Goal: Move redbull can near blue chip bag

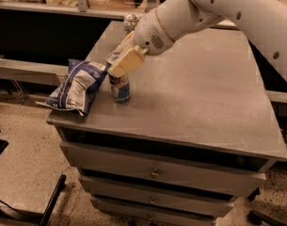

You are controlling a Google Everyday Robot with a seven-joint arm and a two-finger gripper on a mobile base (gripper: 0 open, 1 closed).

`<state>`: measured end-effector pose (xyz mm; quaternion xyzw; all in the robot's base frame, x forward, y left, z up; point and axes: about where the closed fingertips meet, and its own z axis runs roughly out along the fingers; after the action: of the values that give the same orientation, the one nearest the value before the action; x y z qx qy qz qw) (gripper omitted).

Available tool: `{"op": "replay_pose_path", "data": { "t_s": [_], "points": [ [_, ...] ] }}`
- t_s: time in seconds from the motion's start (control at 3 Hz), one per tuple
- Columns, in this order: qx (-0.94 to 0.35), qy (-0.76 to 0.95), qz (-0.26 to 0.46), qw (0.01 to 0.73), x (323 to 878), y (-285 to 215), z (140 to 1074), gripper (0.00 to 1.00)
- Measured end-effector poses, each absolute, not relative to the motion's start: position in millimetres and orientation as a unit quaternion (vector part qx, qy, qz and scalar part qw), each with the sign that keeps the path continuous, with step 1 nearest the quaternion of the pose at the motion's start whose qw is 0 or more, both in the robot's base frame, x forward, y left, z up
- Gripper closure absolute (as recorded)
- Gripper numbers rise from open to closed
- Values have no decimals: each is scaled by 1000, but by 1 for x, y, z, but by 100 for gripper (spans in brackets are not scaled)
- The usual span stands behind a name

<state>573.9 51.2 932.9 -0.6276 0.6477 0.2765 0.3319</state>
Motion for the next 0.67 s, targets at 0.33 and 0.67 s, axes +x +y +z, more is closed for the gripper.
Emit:
{"op": "replay_pose_path", "data": {
  "t_s": [0.33, 0.67],
  "points": [
    [-639, 631, 302, 320, 569, 66, 929, 59],
    [-641, 629, 304, 318, 568, 69, 929, 36]
  ]
}}
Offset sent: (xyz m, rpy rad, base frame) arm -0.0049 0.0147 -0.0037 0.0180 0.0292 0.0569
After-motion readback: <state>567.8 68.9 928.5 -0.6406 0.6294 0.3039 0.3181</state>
